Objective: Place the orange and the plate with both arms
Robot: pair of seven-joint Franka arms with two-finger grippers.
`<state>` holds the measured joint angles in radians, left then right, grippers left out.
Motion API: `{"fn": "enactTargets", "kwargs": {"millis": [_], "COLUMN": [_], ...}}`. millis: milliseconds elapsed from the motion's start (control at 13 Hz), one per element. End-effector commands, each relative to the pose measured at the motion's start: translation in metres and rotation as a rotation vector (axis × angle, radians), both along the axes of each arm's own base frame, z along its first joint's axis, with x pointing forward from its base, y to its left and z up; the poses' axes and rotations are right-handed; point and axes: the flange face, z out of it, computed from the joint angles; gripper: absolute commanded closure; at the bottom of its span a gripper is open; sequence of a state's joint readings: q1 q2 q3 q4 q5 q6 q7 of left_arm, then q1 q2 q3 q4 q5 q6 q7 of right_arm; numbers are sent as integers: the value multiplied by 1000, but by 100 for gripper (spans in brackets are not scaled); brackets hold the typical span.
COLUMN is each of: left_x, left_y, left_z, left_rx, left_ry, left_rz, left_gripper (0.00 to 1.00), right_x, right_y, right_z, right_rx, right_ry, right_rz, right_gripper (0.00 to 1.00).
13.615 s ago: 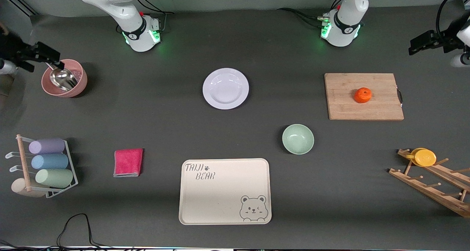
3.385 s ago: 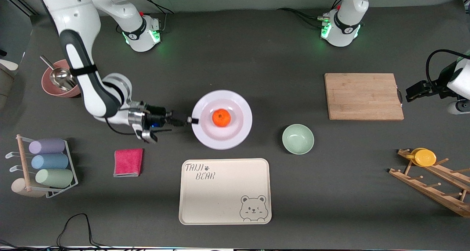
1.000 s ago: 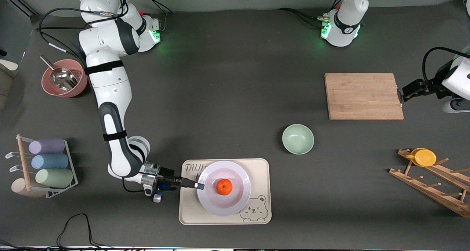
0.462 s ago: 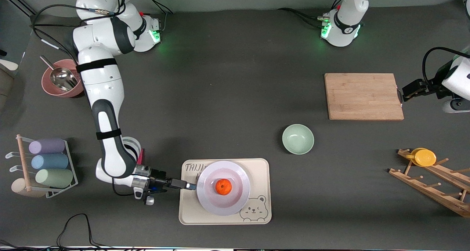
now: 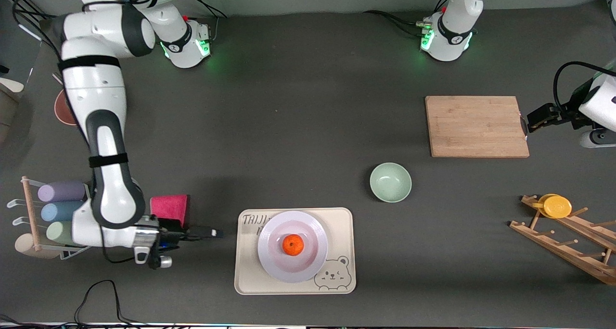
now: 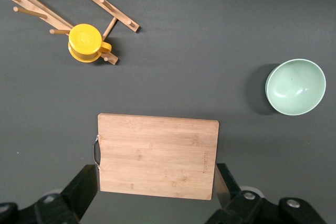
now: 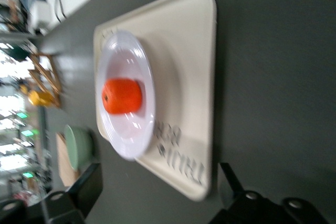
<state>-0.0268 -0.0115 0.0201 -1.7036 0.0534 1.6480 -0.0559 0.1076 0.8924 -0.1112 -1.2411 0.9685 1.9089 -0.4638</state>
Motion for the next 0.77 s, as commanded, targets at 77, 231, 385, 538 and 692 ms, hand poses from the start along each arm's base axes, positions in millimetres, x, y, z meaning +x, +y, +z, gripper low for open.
{"fn": "enactTargets", "kwargs": {"millis": [77,231,385,538,692], "left_x": [0,0,0,0,0], "left_y": [-3,-3,-3,-3,-3], "left_z": [8,8,8,8,8], "left_rx": [-14,-20,-20,-20,-20], "left_ry": [9,10,10,9,10], "left_rz": [-13,-12,-13,-13,-15], "left_gripper": [0,0,0,0,0], "right_x": [-49,-71,-96,-119,-140], "right_y": [-40,-51,-68,-81,-89], "right_z": [112,179,242,291,325], "right_rx": [-230,-371,-540,-666,-725], "right_ry": [46,59,58,72,132], "right_rz": [97,147,172,127,8], "right_gripper": [0,0,0,0,0]}}
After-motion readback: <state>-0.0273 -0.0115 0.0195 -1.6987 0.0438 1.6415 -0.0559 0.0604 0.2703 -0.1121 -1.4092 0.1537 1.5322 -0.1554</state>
